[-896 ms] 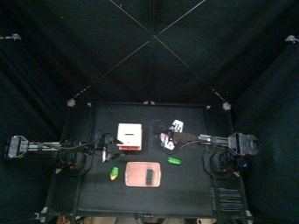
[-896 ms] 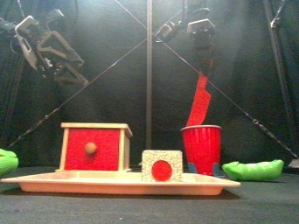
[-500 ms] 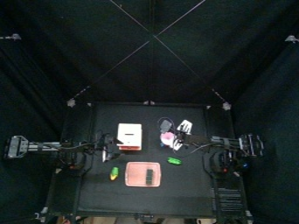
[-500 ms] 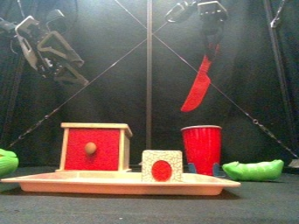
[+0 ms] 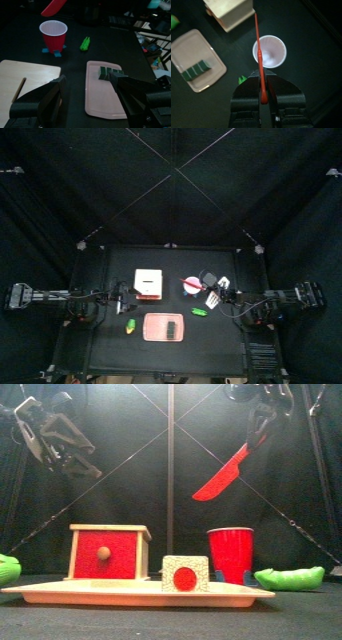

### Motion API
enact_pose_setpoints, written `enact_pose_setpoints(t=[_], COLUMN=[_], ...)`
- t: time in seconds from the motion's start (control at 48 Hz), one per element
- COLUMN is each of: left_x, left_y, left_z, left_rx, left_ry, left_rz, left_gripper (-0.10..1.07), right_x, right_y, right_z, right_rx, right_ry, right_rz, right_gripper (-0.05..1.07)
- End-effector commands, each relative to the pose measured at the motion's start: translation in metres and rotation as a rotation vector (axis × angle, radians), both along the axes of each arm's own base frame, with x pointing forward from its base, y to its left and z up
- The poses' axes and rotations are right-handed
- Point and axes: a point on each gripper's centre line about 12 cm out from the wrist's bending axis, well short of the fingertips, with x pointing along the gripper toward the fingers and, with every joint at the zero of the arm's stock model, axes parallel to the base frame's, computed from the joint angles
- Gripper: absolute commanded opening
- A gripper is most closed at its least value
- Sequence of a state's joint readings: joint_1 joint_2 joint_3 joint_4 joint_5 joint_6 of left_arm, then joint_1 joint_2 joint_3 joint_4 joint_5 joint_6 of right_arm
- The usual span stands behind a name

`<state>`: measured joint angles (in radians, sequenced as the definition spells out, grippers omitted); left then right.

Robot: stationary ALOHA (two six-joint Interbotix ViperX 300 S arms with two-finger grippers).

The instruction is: Grab knife with both hands

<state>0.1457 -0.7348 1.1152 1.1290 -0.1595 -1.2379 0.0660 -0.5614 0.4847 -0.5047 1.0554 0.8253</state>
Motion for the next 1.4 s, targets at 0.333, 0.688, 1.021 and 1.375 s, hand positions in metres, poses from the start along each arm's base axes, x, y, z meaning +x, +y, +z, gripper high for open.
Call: enact_pose_setpoints(t=[0.333,0.688,1.021,1.375], left_x=[0.02,0.047,0.044,0.034], left_y=[-0.004,-0.004,-0.015,-0.023], left_z=[0.014,0.018,0.039,0.074], left_rx=[-0.142,-0.201,-0.243,-0.245], left_ry=[-0.044,0.037,0.223,0.605], left_rz=[-0.006,0.092,0.314,0.263], left_gripper=[1.0,1.0,1.0,1.0], right_x=[-0.017,-0.013,-0.002,-0.003], right_y=[0.013,0.01,0.009,0.004], right_z=[-0.041,-0.054,-0.07,-0.078], right_rx=[0.035,0.007,0.03,0.03], right_ry=[-0.435,-0.533,-0.605,-0.615], right_rz=[0.244,0.312,0.371,0.364], right_gripper=[0.33,0.33,0.33,0.33])
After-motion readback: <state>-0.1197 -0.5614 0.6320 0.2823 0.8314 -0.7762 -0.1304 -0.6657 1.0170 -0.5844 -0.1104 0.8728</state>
